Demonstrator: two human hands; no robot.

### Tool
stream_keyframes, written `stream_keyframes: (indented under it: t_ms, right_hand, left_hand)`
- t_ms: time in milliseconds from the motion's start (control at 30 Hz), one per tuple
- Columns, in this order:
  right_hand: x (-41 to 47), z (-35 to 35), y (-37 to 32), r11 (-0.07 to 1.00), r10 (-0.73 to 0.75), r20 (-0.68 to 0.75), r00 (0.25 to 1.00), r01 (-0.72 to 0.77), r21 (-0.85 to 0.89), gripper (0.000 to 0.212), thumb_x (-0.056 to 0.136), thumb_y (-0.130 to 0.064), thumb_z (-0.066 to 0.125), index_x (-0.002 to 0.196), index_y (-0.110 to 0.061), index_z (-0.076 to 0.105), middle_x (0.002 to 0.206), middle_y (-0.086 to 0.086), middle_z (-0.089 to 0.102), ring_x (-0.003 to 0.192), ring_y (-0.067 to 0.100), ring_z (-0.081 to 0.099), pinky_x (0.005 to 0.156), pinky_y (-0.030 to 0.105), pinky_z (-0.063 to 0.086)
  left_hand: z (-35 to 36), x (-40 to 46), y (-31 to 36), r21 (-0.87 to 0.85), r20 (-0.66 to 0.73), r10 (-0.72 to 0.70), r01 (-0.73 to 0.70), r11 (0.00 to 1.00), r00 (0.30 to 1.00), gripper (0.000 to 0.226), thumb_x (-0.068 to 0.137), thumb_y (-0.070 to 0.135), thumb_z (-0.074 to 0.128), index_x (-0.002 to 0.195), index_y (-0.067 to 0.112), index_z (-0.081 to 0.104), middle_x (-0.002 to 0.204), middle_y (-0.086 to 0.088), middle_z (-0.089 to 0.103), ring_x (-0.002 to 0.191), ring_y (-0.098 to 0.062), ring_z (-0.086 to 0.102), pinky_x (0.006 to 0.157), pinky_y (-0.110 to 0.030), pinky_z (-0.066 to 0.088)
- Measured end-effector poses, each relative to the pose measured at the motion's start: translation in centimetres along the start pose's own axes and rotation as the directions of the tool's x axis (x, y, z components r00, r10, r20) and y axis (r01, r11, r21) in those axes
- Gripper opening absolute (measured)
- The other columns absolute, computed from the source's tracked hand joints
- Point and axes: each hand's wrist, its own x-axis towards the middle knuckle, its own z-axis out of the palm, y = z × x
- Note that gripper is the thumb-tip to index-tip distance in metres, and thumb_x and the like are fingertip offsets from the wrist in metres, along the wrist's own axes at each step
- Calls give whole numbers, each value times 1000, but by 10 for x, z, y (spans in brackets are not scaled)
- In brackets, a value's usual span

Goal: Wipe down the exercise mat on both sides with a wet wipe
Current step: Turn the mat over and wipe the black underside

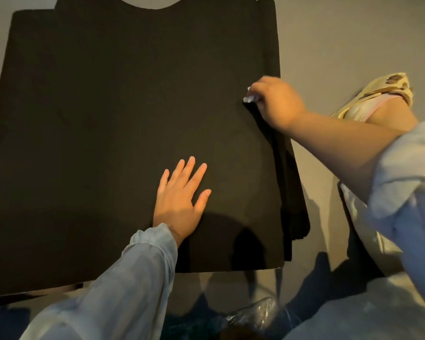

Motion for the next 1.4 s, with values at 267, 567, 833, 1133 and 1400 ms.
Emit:
stream_keyframes:
  t_ms: [267,567,833,1133,1400]
  right_hand:
    - [-92,15,-33,982,-187,226,956,173,79,17,84,-6,58,98,-9,67,98,10,64,96,30,60,79,32,40]
    - [-208,-2,-72,883,-464,595,657,391,257,27,93,-21,53,119,-22,60,120,-2,59,110,15,53,97,27,39]
    - [-112,-37,-39,938,-284,93,954,256,232,22,76,9,63,96,2,68,95,19,65,92,35,62,85,39,46]
    - [0,6,11,963,243,-101,965,-227,143,26,85,5,44,102,1,64,110,21,57,102,37,52,80,29,35]
    - [-82,8,-10,995,1,199,980,-21,99,15,84,2,53,94,-1,63,98,19,58,91,37,57,76,34,40]
  left_hand:
    - [-2,0,-1,26,20,14,-15,1000,1000,53,95,42,39,145,29,28,155,1,23,143,-16,14,113,-34,-2]
    - [-5,0,-1,42,23,16,-17,999,1000,53,96,44,34,146,28,28,155,0,23,144,-19,16,114,-34,0]
    - [-3,0,0,17,8,18,-18,1000,1000,51,97,43,35,145,28,31,154,-1,26,143,-19,18,113,-34,2]
    - [3,1,-2,24,1,-1,1,1000,1000,52,95,39,42,145,29,29,154,3,25,140,-9,9,114,-35,1]
    - [1,1,-3,20,13,12,-12,1000,1000,52,95,43,36,145,31,26,154,3,23,140,-9,8,113,-34,-1]
